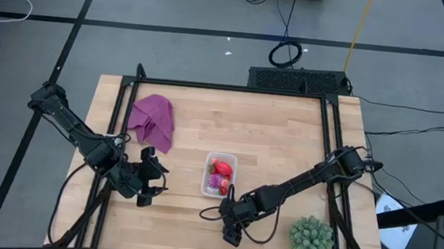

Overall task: Pick and placing Produce into tupperware
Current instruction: Put the grapes into the transparent bin

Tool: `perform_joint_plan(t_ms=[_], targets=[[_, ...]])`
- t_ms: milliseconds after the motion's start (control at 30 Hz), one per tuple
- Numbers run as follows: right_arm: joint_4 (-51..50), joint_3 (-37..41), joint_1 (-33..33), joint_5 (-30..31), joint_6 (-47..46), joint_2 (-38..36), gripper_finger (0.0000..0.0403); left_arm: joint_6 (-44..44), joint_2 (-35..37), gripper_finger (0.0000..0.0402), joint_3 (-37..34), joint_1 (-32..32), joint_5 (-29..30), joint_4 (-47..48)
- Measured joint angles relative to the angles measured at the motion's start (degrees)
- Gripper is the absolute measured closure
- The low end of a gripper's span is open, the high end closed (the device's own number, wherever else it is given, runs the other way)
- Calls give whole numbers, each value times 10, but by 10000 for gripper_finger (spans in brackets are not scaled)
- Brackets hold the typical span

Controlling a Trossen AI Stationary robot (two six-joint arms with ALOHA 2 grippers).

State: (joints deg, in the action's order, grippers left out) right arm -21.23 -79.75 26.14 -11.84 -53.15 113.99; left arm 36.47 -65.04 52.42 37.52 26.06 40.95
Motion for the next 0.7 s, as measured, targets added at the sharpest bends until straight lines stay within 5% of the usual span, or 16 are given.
perform_joint_plan(t_ms=[700], targets=[[4,-1,-6,-19,-2,28,99,-3,0,128,0,0,0,0]])
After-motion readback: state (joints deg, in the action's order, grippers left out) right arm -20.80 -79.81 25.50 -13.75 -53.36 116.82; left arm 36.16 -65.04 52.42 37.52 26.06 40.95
